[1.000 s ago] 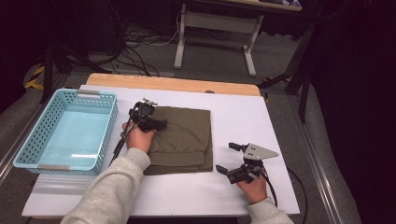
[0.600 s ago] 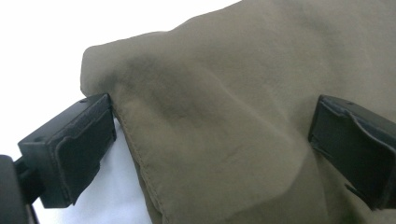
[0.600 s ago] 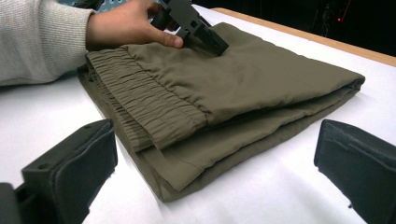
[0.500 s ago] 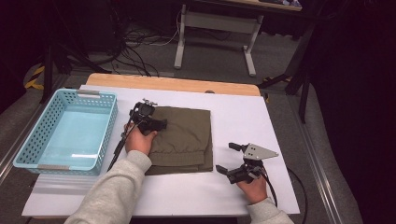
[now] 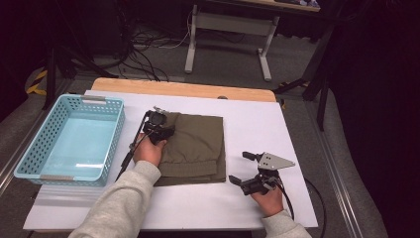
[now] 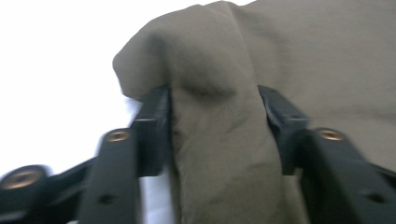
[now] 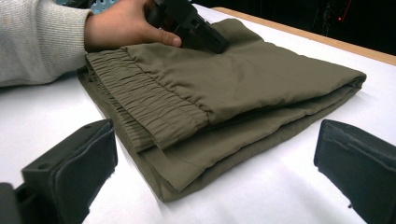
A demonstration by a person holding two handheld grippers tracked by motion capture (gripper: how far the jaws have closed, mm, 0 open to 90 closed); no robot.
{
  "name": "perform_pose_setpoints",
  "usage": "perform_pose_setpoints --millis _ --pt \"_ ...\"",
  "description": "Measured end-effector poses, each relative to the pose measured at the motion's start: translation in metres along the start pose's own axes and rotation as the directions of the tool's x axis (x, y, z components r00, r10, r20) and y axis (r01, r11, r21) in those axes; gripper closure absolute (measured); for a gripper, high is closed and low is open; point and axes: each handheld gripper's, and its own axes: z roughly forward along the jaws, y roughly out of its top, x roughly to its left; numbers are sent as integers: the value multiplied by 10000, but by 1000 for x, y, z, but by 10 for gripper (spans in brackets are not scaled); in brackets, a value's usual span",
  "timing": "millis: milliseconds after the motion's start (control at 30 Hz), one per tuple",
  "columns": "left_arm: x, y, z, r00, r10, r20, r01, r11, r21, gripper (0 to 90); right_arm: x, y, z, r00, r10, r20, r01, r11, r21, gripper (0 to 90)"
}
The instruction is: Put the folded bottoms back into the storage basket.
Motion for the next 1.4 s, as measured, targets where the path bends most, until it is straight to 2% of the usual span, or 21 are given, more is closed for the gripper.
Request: perform_pose_setpoints --millis 100,167,233,267,433,733,867,1067,1133,1300,1400 --pt "0 0 0 9992 -96 379 96 10000 -9 688 0 0 0 10000 10 0 -10 10000 4 0" --pt "0 0 0 9988 -160 464 160 9999 16 728 0 0 0 10000 23 -2 -23 10000 11 0" --pt "4 1 -1 9961 -353 803 346 9994 97 755 -1 0 0 10000 24 -17 -24 10000 -6 0" --pt "4 1 -1 9961 -353 803 346 9994 97 761 -1 0 0 10000 20 -7 -20 10000 1 0" --pt "7 3 -4 9932 -526 1038 515 9986 133 775 -1 0 0 10000 28 -32 -28 10000 -6 0" --pt "5 12 -24 9915 -342 1255 417 9975 -577 783 0 0 0 10000 23 75 -23 10000 5 0" --pt "0 18 -38 9892 -130 1458 293 9935 -1100 785 0 0 -1 9999 9 101 -8 10000 -34 0" --pt "-6 24 -49 9861 32 1662 214 9890 -1461 787 0 0 -1 9999 25 115 -24 10000 -56 0" --pt "-10 28 -56 9850 177 1716 122 9850 -1720 789 0 0 -2 9999 26 119 -25 10000 -57 0" --pt "-14 32 -64 9814 245 1903 124 9816 -1906 791 0 0 -2 9999 11 117 -10 10000 -76 0" --pt "-19 36 -71 9795 398 1975 34 9770 -2134 792 0 1 -2 9999 0 126 1 10000 -82 0"
